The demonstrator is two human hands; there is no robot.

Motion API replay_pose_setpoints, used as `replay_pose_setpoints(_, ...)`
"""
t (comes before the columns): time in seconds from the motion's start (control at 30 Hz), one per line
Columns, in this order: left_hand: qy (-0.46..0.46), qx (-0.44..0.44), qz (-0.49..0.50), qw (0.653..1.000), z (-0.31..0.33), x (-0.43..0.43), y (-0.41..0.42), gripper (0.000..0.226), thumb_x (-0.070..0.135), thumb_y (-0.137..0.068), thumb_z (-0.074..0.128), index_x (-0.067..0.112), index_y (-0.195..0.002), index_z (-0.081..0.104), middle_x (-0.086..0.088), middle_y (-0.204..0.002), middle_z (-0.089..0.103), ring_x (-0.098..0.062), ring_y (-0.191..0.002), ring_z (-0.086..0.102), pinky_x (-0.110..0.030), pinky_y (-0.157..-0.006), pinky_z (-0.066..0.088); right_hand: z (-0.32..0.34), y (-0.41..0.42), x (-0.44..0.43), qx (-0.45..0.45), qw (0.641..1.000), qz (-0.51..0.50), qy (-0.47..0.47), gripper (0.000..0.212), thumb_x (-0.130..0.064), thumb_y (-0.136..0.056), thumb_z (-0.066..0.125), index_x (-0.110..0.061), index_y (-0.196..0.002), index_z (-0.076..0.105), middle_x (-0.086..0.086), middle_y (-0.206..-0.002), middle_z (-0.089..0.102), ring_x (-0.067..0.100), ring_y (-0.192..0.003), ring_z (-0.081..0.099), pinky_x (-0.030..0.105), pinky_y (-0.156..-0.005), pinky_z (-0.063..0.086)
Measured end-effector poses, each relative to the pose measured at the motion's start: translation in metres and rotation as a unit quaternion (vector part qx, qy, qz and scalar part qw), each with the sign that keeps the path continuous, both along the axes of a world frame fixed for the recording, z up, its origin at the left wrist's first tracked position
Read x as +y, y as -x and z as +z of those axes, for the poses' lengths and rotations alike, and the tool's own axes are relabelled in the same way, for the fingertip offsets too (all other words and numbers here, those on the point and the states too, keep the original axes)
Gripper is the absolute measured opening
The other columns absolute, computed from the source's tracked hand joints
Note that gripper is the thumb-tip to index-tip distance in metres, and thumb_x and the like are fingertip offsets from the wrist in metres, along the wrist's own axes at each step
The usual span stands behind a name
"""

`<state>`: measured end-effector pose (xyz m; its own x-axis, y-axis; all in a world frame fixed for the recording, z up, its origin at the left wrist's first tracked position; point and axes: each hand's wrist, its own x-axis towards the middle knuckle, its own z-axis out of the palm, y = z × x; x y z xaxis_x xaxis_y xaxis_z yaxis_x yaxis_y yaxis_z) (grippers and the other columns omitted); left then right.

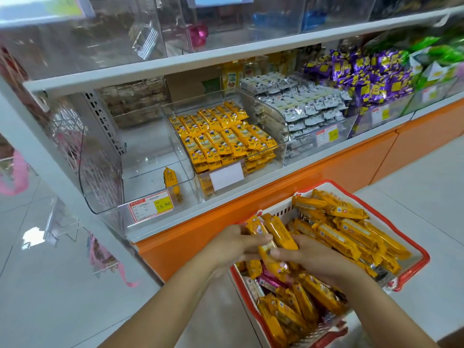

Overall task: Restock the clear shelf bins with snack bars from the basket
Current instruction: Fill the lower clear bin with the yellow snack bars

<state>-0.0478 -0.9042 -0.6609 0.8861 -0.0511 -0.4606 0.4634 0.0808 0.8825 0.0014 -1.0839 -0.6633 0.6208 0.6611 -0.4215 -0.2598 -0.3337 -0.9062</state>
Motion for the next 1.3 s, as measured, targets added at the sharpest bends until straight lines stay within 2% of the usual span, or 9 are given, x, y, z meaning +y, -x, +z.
replay_pose_setpoints(0.13, 0.057, -0.012, 0.074, 0.996, 0.026, 0.002, -0.008, 0.025, 0.010, -0.083, 0.069, -0.002, -0.104, 0.062, -0.017, -0.096, 0.072, -0.022, -0.081, 0.071, -0.033, -0.077, 0.059, 0.024, 0.001, 0.003, -0.176, 0.980, -0.090, -0.002, 0.050, -0.053, -0.087, 0.049, -0.009, -0.108, 0.063, 0.020, -0.089, 0.064, 0.031, -0.073, 0.062, 0.046, -0.065, 0.043)
replay_pose_setpoints(0.27, 0.064, -0.024, 0.054, 0.996, 0.041, 0.000, -0.012, 0.006, 0.010, -0.085, 0.066, 0.008, -0.091, 0.064, -0.009, -0.082, 0.073, -0.015, -0.068, 0.070, -0.030, -0.076, 0.058, 0.030, 0.000, 0.004, -0.286, 0.949, -0.135, -0.004, 0.028, -0.031, -0.100, 0.040, -0.033, -0.127, 0.050, -0.022, -0.108, 0.056, -0.007, -0.102, 0.055, 0.007, -0.074, 0.043)
replay_pose_setpoints(0.37, 0.072, -0.037, 0.065, 0.995, 0.046, -0.006, -0.017, 0.007, 0.010, -0.084, 0.066, 0.009, -0.090, 0.063, -0.003, -0.074, 0.072, -0.012, -0.062, 0.068, -0.026, -0.070, 0.059, 0.031, -0.003, 0.006, -0.341, 0.931, -0.131, -0.010, 0.027, -0.032, -0.097, 0.046, -0.049, -0.118, 0.045, -0.036, -0.091, 0.057, -0.017, -0.092, 0.054, 0.005, -0.070, 0.043)
replay_pose_setpoints(0.6, 0.117, -0.031, 0.101, 0.987, 0.044, -0.010, -0.031, 0.039, 0.017, -0.070, 0.071, 0.003, -0.106, 0.065, -0.019, -0.107, 0.069, -0.023, -0.082, 0.069, -0.032, -0.074, 0.059, 0.031, -0.014, -0.007, -0.256, 0.951, -0.150, -0.087, 0.031, -0.038, -0.089, 0.052, -0.044, -0.119, 0.056, -0.019, -0.098, 0.067, 0.004, -0.091, 0.063, 0.018, -0.073, 0.053)
replay_pose_setpoints(0.77, 0.102, -0.050, 0.137, 0.984, 0.050, -0.014, -0.040, 0.040, 0.021, -0.069, 0.074, 0.004, -0.104, 0.066, -0.013, -0.095, 0.073, -0.022, -0.080, 0.071, -0.036, -0.076, 0.058, 0.035, -0.013, 0.000, -0.360, 0.922, -0.140, -0.034, 0.035, -0.040, -0.092, 0.049, -0.049, -0.126, 0.046, -0.036, -0.108, 0.056, -0.012, -0.103, 0.052, 0.006, -0.080, 0.041)
replay_pose_setpoints(1.0, 0.037, -0.137, 0.177, 0.974, 0.077, -0.011, -0.051, 0.023, 0.021, -0.084, 0.067, 0.004, -0.100, 0.069, -0.010, -0.093, 0.074, -0.021, -0.085, 0.071, -0.026, -0.073, 0.058, 0.050, -0.033, 0.031, -0.586, 0.790, -0.150, 0.097, 0.077, -0.041, -0.081, 0.066, -0.029, -0.148, 0.030, -0.007, -0.118, 0.042, 0.009, -0.107, 0.041, 0.025, -0.085, 0.044)
replay_pose_setpoints(1.07, -0.109, -0.196, 0.189, 0.956, 0.090, 0.002, -0.053, 0.033, 0.028, -0.086, 0.066, 0.008, -0.111, 0.067, -0.002, -0.101, 0.072, -0.016, -0.091, 0.069, -0.015, -0.073, 0.053, 0.067, -0.057, 0.037, -0.605, 0.773, -0.175, 0.081, 0.070, -0.034, -0.083, 0.066, -0.033, -0.145, 0.035, -0.002, -0.114, 0.046, 0.014, -0.102, 0.044, 0.026, -0.080, 0.041)
replay_pose_setpoints(1.17, -0.473, -0.251, 0.228, 0.813, 0.098, 0.029, -0.051, 0.039, 0.028, -0.092, 0.059, 0.018, -0.130, 0.055, 0.004, -0.124, 0.061, -0.014, -0.108, 0.060, -0.014, -0.087, 0.043, 0.095, -0.106, 0.059, -0.625, 0.739, -0.195, 0.156, 0.054, -0.034, -0.091, 0.057, -0.031, -0.143, 0.041, 0.008, -0.126, 0.046, 0.026, -0.112, 0.041, 0.035, -0.090, 0.038)
replay_pose_setpoints(1.3, -0.600, -0.244, 0.139, 0.749, 0.085, 0.053, -0.051, 0.048, 0.027, -0.097, 0.047, 0.020, -0.144, 0.038, 0.000, -0.150, 0.037, -0.017, -0.140, 0.030, -0.034, -0.111, 0.029, 0.101, -0.165, 0.097, -0.643, 0.681, -0.098, 0.335, 0.047, -0.035, -0.097, 0.045, -0.028, -0.143, 0.041, 0.016, -0.137, 0.039, 0.034, -0.124, 0.034, 0.042, -0.102, 0.031)
